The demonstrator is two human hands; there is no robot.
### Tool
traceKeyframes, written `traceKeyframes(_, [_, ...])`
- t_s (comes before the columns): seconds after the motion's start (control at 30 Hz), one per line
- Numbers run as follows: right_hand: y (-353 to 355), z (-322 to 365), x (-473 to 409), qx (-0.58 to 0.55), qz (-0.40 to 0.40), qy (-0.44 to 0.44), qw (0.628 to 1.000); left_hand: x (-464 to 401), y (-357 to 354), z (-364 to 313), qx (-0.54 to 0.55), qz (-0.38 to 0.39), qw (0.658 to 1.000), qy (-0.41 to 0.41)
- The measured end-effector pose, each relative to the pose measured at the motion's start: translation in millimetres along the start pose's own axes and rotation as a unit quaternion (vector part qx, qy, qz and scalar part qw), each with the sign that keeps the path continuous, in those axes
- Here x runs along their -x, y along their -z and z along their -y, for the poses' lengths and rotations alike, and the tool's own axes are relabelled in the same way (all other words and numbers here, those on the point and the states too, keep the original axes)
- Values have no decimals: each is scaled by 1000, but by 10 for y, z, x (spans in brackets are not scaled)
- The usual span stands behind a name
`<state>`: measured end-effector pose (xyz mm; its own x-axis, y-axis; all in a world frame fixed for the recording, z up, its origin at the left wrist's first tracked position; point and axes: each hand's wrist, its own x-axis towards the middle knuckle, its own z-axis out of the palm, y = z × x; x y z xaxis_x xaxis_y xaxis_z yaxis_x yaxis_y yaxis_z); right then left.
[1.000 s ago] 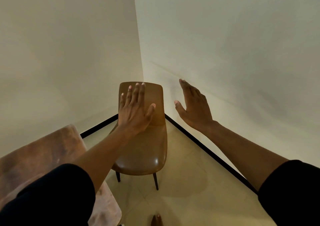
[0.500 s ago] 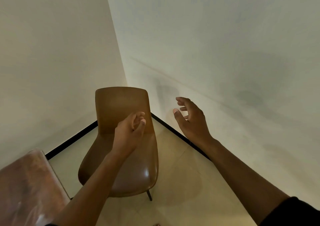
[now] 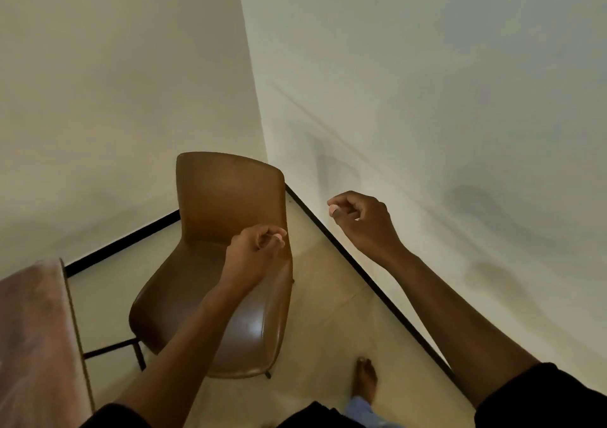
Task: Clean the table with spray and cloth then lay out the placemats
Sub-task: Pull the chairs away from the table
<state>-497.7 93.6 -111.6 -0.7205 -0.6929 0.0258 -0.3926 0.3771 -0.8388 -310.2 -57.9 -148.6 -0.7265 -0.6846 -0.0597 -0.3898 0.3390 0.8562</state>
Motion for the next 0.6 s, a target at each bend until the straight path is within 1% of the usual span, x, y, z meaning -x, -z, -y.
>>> traceKeyframes(0.13, [189,-113,-517,15,58,42,997,-244,-267,-161,30,-55,997,43])
traceKeyframes(0.3, [215,-150,-1192,47,140,109,983,-546,-492,-151,78,-135,982,108])
traceKeyframes(0.43, [-56,-99,-1660,65,193,155,967,-733,-503,-55,106,-191,963,158])
traceKeyframes(0.6, [-602,25,-2144,92,272,198,937,-1018,-372,221,144,-252,935,204])
